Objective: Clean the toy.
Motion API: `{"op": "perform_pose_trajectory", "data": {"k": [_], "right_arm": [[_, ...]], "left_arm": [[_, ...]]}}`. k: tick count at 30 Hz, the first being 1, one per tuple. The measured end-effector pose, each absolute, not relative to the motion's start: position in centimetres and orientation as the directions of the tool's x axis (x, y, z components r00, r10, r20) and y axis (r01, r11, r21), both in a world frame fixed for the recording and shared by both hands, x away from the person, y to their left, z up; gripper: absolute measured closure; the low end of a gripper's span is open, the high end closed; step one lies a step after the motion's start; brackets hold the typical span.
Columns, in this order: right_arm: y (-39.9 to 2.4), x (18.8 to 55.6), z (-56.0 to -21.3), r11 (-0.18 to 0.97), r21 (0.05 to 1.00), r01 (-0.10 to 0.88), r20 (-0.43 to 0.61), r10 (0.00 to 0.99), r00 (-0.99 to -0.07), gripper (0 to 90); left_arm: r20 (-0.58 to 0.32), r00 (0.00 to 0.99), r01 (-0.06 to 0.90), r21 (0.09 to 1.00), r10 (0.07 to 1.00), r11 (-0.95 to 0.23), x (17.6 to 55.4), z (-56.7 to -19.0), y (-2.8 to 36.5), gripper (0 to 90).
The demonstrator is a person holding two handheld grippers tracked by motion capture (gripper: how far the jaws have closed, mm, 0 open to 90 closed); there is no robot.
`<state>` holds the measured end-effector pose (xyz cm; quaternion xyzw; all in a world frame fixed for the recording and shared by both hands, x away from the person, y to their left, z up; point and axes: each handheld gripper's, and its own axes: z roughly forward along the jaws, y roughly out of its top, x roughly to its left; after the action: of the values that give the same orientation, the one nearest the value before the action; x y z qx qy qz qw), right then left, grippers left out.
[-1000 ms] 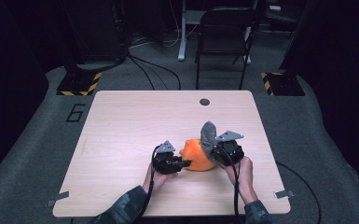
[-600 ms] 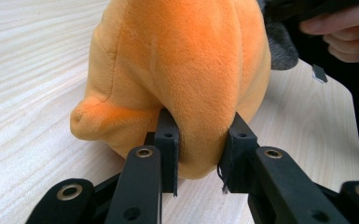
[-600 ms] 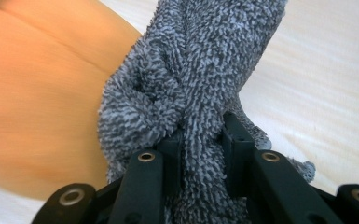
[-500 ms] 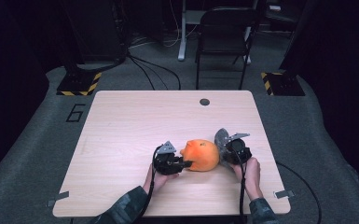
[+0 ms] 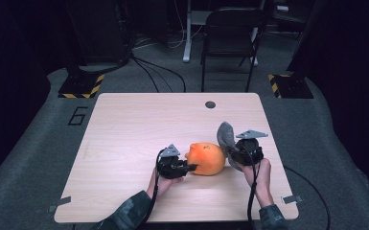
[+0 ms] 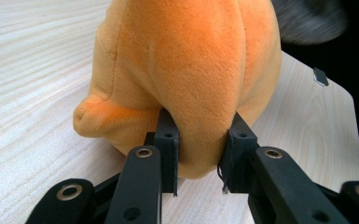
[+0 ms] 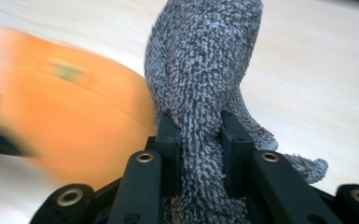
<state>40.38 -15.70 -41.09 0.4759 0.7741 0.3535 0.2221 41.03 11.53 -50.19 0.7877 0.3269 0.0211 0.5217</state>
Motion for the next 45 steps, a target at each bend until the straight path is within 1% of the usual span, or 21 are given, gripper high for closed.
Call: {"op": "perform_pose_trajectory", "data": {"k": [2,7,9,10,13,15,17,21,22,24,26,30,33,35,38,45], "right_arm": [[-14.2,39.4,-39.8,0.328,0.788,0.521,-0.028,0.865,-0.502,72.8],[-11.3,37.8,-38.1,0.310,0.841,0.443,0.015,0.805,-0.593,72.6],[-10.7,37.9,-38.5,0.300,0.838,0.456,0.046,0.793,-0.607,72.4],[-10.4,38.4,-39.4,0.310,0.821,0.479,0.056,0.791,-0.609,72.3],[-10.1,39.2,-41.6,0.303,0.801,0.516,0.092,0.790,-0.606,72.0],[-10.0,39.2,-41.8,0.305,0.802,0.514,0.086,0.793,-0.604,71.9],[-9.9,39.0,-41.5,0.334,0.800,0.498,0.046,0.794,-0.606,71.8],[-9.9,39.0,-41.6,0.371,0.791,0.487,-0.004,0.799,-0.602,72.1],[-10.0,39.1,-41.6,0.372,0.789,0.489,-0.007,0.801,-0.599,72.1],[-10.5,39.2,-41.7,0.381,0.786,0.488,-0.034,0.813,-0.581,72.2],[-11.4,39.5,-41.9,0.373,0.777,0.508,-0.045,0.837,-0.545,72.3],[-13.4,40.3,-42.9,0.337,0.766,0.548,-0.006,0.855,-0.518,72.2],[-14.2,40.7,-43.3,0.328,0.755,0.568,-0.005,0.869,-0.495,72.2],[-14.6,41.0,-43.7,0.306,0.754,0.582,0.020,0.874,-0.485,72.2],[-15.2,41.4,-44.1,0.283,0.748,0.600,0.049,0.879,-0.474,72.2],[-16.0,41.9,-44.9,0.266,0.732,0.627,0.055,0.894,-0.444,72.2]], "left_arm": [[-0.305,0.789,0.490,0.836,0.533,-0.247,41.1,-50.2,11.5,71.8],[-0.295,0.795,0.482,0.838,0.530,-0.257,41.1,-50.2,11.6,71.4],[-0.294,0.791,0.483,0.838,0.537,-0.252,41.1,-50.2,11.4,71.3],[-0.292,0.791,0.484,0.836,0.537,-0.258,41.1,-50.2,11.5,71.2],[-0.298,0.785,0.494,0.831,0.543,-0.257,41.2,-50.4,11.5,71.0],[-0.289,0.789,0.487,0.832,0.542,-0.265,41.1,-50.4,11.5,70.7],[-0.275,0.794,0.477,0.835,0.543,-0.275,41.1,-50.3,11.4,70.2],[-0.296,0.786,0.494,0.829,0.543,-0.262,41.0,-50.4,11.4,70.2],[-0.289,0.789,0.488,0.831,0.542,-0.266,41.1,-50.4,11.5,70.2],[-0.282,0.792,0.483,0.833,0.542,-0.272,41.1,-50.4,11.5,70.3],[-0.295,0.787,0.492,0.830,0.542,-0.262,41.1,-50.4,11.4,70.2],[-0.281,0.796,0.479,0.834,0.536,-0.274,41.1,-50.4,11.3,70.2],[-0.299,0.789,0.491,0.832,0.537,-0.258,41.1,-50.4,11.3,70.2],[-0.312,0.785,0.498,0.831,0.535,-0.247,41.1,-50.5,11.4,70.1],[-0.305,0.785,0.493,0.835,0.538,-0.245,41.1,-50.5,11.3,70.1],[-0.306,0.790,0.491,0.834,0.531,-0.250,41.2,-50.5,11.3,70.1]]}}
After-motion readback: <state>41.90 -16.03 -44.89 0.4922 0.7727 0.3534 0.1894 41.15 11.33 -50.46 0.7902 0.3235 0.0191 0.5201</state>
